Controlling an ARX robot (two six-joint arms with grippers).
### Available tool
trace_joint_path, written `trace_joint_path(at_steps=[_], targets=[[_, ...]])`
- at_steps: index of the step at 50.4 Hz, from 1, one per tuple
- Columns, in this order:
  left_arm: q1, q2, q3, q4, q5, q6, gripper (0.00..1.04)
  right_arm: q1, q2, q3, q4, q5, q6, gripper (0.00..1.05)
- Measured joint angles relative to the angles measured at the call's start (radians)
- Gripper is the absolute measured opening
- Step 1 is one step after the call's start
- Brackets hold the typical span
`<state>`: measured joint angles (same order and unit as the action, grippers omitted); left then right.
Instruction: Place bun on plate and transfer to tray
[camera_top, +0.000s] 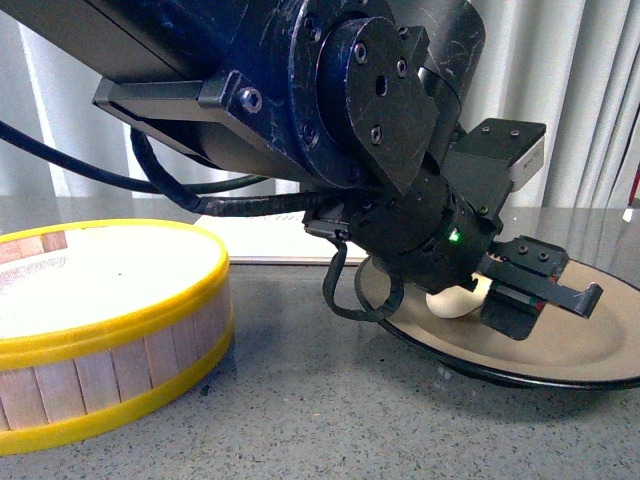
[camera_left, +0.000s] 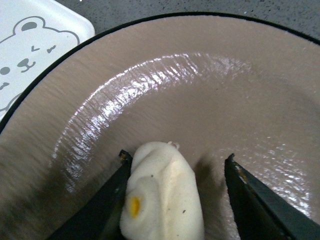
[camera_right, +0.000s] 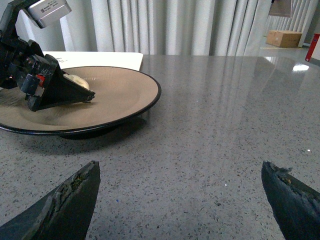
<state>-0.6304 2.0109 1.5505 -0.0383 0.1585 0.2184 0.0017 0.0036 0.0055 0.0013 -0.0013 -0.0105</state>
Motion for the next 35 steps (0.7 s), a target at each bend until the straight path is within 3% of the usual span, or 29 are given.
trace_joint_path(at_steps=[5,12,28,35], targets=[[0.002,-0.004,-0.001,0.011,0.014,-0.023,0.72,0.0,0.0,0.0,0.0,0.0,0.0,0.96],[0.008,-0.031,-0.019,0.026,0.024,-0.047,1.0,0.0,0.0,0.0,0.0,0.0,0.0,0.96],[0.023,-0.071,-0.036,0.045,0.024,-0.085,0.98,0.0,0.0,0.0,0.0,0.0,0.0,0.96],[0.078,-0.091,-0.023,0.049,-0.021,-0.161,0.98,0.0,0.0,0.0,0.0,0.0,0.0,0.96]])
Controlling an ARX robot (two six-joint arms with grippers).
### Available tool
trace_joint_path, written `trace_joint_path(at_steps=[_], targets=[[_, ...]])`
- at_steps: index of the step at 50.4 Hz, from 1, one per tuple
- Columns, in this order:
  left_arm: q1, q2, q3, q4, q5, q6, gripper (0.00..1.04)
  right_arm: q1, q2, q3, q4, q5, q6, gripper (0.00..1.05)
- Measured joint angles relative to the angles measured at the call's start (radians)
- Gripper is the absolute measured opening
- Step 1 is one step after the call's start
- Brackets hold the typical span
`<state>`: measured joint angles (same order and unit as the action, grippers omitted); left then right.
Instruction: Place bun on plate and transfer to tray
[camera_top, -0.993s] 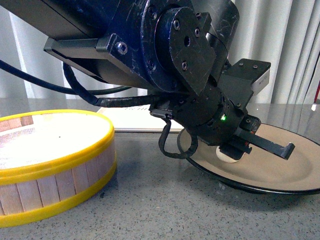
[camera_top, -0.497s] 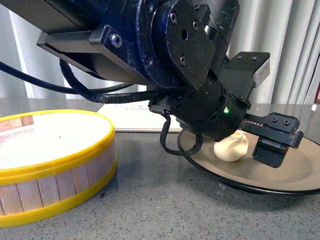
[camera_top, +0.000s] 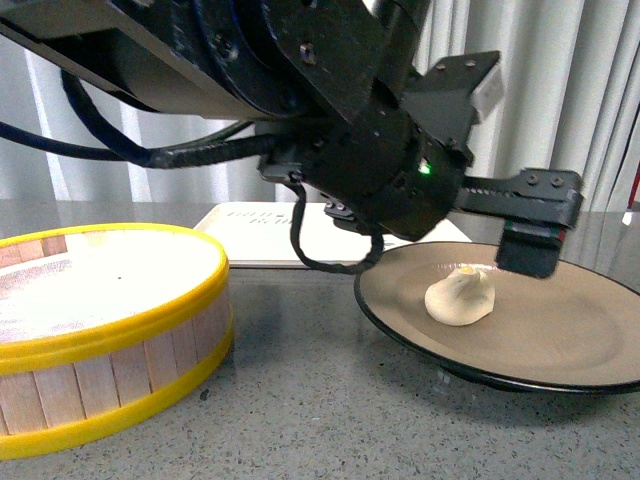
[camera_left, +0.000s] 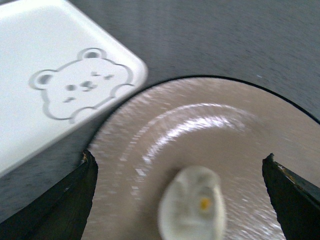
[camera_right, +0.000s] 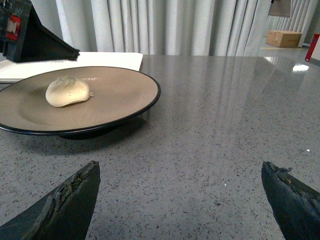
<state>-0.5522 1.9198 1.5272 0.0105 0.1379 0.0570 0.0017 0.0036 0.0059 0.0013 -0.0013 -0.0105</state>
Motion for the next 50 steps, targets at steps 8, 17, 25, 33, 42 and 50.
trace_joint_path(at_steps=[8,17,25,33,42,50], targets=[[0.149,-0.005,0.044,-0.054,-0.126,-0.151,0.98,0.0,0.0,0.0,0.0,0.0,0.0,0.96],[0.307,-0.046,0.037,-0.098,-0.241,-0.225,0.98,0.0,0.0,0.0,0.0,0.0,0.0,0.96],[0.295,-0.08,-0.018,0.024,-0.299,-0.194,0.92,0.0,0.0,0.0,0.0,0.0,0.0,0.96],[0.307,-0.223,-0.386,0.528,-0.346,-0.096,0.66,0.0,0.0,0.0,0.0,0.002,0.0,0.96],[0.393,-0.427,-0.765,0.747,-0.316,-0.075,0.3,0.0,0.0,0.0,0.0,0.0,0.0,0.96],[0.414,-0.531,-0.973,0.815,-0.264,-0.068,0.04,0.0,0.0,0.0,0.0,0.0,0.0,0.96]])
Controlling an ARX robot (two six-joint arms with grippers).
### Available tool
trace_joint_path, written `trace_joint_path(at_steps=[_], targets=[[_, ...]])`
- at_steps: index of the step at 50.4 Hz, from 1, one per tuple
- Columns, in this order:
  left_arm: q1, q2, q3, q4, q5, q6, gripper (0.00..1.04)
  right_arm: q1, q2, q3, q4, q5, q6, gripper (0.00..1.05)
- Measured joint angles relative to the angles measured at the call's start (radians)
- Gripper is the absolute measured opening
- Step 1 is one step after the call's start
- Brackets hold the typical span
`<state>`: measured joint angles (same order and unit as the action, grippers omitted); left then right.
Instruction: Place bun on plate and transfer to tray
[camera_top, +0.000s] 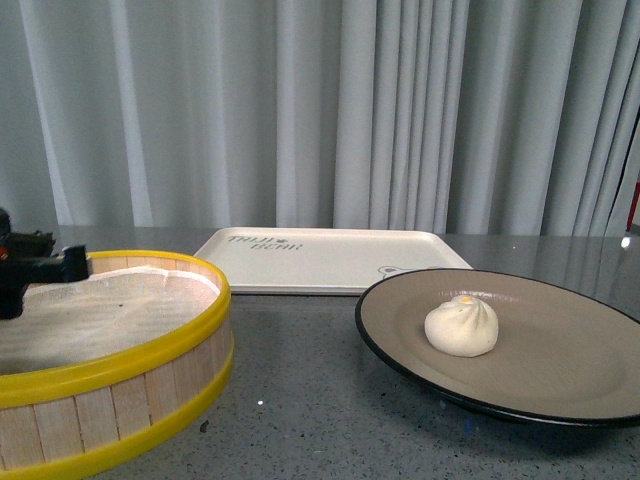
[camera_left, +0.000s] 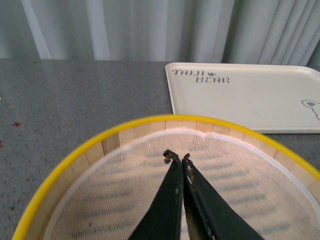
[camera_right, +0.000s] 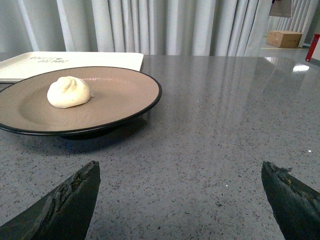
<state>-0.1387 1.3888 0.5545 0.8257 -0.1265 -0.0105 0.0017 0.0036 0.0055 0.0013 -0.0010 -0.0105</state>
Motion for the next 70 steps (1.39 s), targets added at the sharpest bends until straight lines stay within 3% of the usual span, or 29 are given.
trace_joint_path(at_steps=[23,31,49,53,70], targets=[[0.067,-0.272,-0.316,0.044,0.06,0.003,0.04,0.0,0.0,0.0,0.0,0.0,0.0,0.96],[0.127,-0.354,-0.375,0.023,0.12,0.003,0.04,0.0,0.0,0.0,0.0,0.0,0.0,0.96],[0.137,-0.595,-0.486,-0.111,0.124,0.003,0.04,0.0,0.0,0.0,0.0,0.0,0.0,0.96],[0.137,-0.615,-0.526,-0.079,0.124,0.003,0.04,0.0,0.0,0.0,0.0,0.0,0.0,0.96],[0.137,-0.856,-0.528,-0.301,0.126,0.003,0.04,0.0,0.0,0.0,0.0,0.0,0.0,0.96]])
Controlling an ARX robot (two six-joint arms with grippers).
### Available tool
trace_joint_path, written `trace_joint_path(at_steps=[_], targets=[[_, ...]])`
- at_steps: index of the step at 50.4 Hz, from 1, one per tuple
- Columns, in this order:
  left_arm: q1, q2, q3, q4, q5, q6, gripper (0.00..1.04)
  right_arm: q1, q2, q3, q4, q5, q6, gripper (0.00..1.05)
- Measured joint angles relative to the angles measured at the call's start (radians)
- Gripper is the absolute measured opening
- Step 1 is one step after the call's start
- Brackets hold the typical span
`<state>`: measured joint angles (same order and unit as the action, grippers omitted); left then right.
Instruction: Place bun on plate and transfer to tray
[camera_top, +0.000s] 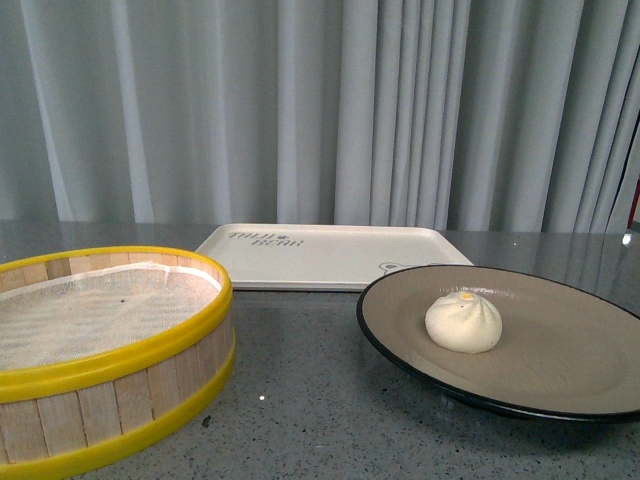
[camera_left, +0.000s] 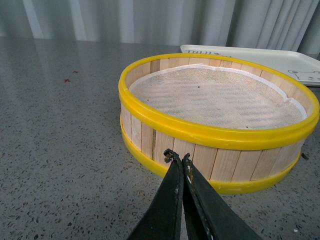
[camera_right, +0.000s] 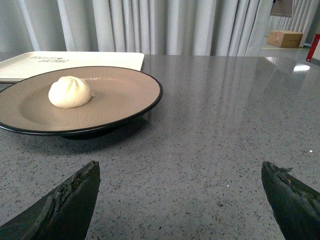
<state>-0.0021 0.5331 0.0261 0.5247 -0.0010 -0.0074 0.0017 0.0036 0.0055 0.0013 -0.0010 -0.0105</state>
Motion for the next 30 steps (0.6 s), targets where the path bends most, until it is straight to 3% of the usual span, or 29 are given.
trace_joint_path(at_steps=[30], targets=[[0.0,-0.261,0.0,-0.25,0.0,0.0,0.04,0.0,0.0,0.0,0.0,0.0,0.0,0.96]])
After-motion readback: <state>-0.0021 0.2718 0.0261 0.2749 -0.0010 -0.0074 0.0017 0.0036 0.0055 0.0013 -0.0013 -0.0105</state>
